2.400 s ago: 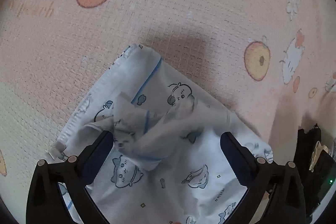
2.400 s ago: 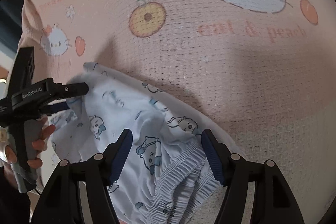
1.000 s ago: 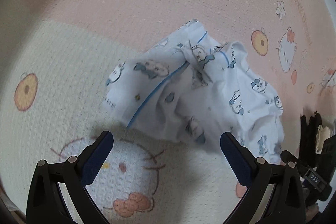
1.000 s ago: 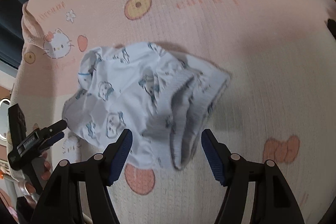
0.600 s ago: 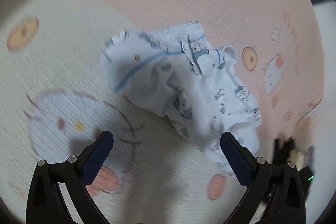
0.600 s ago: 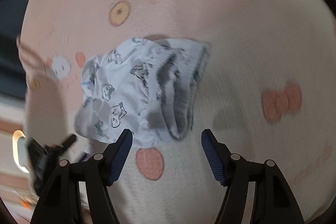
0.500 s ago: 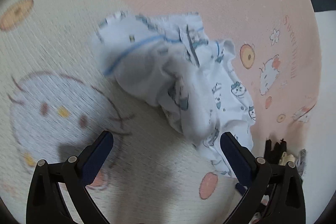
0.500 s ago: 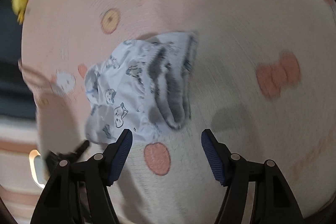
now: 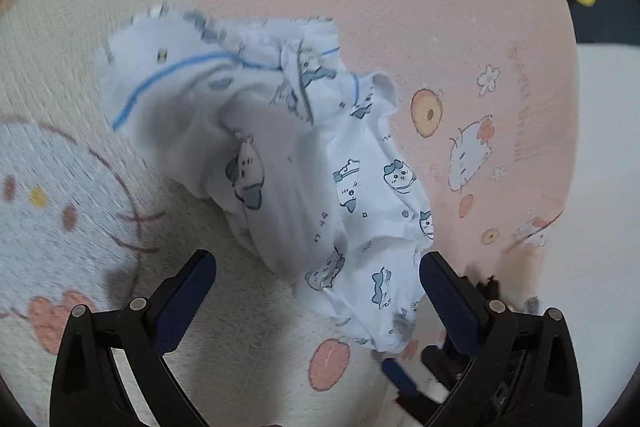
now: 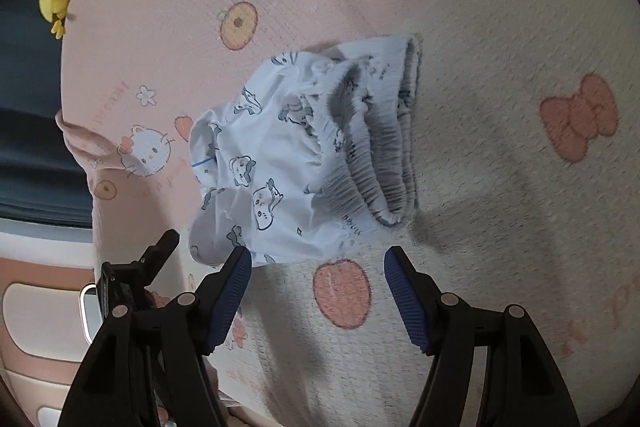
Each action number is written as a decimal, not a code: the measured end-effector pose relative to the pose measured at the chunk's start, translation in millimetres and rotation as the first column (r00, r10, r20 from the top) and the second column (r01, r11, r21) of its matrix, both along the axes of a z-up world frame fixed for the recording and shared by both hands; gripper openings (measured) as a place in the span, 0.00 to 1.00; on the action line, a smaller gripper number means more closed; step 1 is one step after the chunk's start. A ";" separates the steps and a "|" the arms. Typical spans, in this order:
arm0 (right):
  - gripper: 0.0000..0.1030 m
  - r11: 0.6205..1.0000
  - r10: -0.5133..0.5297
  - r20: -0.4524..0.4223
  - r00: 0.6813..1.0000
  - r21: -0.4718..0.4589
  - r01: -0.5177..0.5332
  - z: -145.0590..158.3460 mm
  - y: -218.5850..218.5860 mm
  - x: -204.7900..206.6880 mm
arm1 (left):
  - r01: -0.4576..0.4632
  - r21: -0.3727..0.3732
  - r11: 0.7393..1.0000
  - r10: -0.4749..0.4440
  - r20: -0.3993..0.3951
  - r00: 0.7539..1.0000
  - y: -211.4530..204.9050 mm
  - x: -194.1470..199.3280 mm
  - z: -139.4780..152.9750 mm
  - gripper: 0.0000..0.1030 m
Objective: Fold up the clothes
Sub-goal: 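Lift both grippers and reposition them over the folded garment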
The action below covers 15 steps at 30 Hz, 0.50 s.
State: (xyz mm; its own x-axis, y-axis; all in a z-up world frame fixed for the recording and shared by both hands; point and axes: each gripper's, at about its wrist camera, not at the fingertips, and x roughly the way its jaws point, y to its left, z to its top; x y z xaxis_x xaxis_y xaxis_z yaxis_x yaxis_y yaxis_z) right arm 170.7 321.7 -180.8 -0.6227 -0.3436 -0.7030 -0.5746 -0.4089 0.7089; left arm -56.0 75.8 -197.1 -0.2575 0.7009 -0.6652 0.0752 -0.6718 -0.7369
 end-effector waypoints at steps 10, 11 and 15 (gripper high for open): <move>0.67 0.972 -0.115 -0.035 0.993 -0.211 0.106 -38.0 -13.8 2.3 | -0.030 0.125 0.992 0.034 -0.034 0.999 -13.5 18.7 -13.8 1.00; 0.68 0.969 -0.128 -0.048 0.991 -0.220 0.115 -38.9 -13.7 2.5 | -0.031 0.122 0.992 0.037 -0.045 0.998 -13.1 20.7 -13.1 1.00; 0.69 0.950 -0.187 -0.073 0.980 -0.266 0.161 -42.8 -8.7 4.7 | -0.031 0.099 0.995 0.039 -0.075 0.996 -8.5 23.9 -10.6 1.00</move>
State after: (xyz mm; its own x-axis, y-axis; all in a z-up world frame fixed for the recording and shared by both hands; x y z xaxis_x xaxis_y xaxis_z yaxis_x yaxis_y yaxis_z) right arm 175.4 313.0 -223.6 -0.7494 -0.3852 -0.5386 -0.5443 -0.1047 0.8323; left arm -32.0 67.4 -207.7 -0.3303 0.7510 -0.5718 0.0385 -0.5945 -0.8031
